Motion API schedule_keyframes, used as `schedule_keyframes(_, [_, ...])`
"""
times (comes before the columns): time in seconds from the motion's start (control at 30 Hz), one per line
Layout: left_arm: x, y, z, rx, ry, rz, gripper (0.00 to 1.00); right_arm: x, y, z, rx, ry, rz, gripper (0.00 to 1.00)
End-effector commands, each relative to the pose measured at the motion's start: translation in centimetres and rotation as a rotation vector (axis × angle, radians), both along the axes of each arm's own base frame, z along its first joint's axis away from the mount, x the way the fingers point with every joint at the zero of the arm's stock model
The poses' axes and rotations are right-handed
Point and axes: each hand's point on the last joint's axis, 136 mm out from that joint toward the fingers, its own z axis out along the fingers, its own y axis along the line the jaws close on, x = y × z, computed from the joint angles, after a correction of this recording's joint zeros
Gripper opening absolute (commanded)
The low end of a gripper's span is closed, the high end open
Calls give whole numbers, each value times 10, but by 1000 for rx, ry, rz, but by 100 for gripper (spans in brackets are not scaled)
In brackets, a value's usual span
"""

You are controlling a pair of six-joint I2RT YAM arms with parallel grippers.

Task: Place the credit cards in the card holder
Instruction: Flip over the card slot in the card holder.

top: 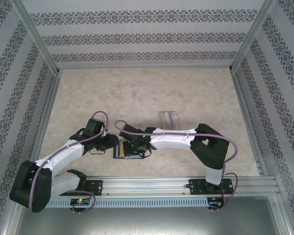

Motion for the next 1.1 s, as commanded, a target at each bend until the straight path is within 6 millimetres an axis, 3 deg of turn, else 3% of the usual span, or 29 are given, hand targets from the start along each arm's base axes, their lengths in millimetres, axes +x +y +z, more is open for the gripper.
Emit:
schedule_keyframes(0.0, [5, 3, -3, -10, -10, 27, 36, 0, -5, -3, -69, -36, 11, 6])
schedule_keyframes(0.13, [6, 4, -5, -3, -5, 35, 36, 0, -5, 2, -104, -63, 26, 7])
schedule_keyframes(0.23, [9, 4, -6, -10, 2, 45, 37, -1, -1, 7, -128, -98, 42, 31])
schedule_keyframes(0.3, [8, 3, -4, -50, 36, 65, 37, -2, 4, 9, -130, -103, 55, 37])
schedule_keyframes(0.43, [13, 5, -1, -150, 77, 140, 37, 0, 12, 14, -91, -117, 64, 39])
schedule_keyframes(0.63, [14, 18, -3, -186, 101, 196, 37, -2, 25, 28, 16, -145, 97, 40])
schedule_keyframes(0.83, [19, 24, 2, -183, 81, 213, 40, -2, 42, 28, 94, -159, 138, 40])
schedule_keyframes(1.07, [18, 30, -2, -136, 80, 209, 57, -8, 69, 18, 182, -122, 195, 40])
